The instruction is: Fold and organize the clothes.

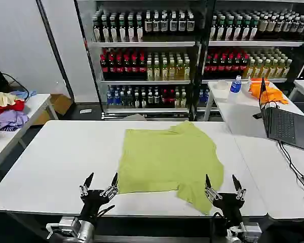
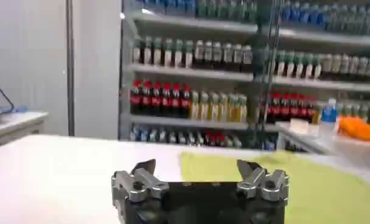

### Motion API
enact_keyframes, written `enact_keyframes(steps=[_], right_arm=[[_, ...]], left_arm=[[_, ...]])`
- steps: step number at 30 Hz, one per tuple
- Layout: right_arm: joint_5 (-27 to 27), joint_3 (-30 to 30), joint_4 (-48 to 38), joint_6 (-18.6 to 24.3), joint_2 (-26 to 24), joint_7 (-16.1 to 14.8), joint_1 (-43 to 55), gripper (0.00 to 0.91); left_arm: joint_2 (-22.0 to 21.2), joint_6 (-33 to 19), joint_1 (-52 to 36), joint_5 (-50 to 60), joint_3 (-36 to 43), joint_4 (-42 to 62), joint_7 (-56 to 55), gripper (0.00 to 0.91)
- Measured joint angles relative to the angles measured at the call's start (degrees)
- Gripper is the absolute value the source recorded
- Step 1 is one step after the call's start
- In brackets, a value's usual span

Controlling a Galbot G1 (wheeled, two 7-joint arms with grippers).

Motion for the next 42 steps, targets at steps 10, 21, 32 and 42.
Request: enact_keyframes(steps=[10, 21, 32, 42], right_arm=[[-0.9, -2.3, -4.3, -3.7, 2.0, 1.7, 0.7, 0.907], [-1.1, -3.7, -7.6, -5.3, 4.0, 3.5, 1.0, 0.000], [0.5, -5.0, -8.6, -6.1, 4.5, 4.4, 1.2, 0.000], [2.5, -5.1, -8.1, -7.0, 4.5, 4.8, 0.5, 0.000]], left_arm=[[1.4, 10.1, -5.5, -1.8, 2.6, 5.5, -3.0, 0.907], [2.7, 14.7, -8.6, -3.0, 6.3, 9.4, -3.9, 0.373], [3.2, 15.9, -10.4, -4.3, 8.2, 11.7, -4.0, 0.020], [3.4, 16.4, -10.4, -4.6, 9.1, 11.8, -4.2, 0.020]])
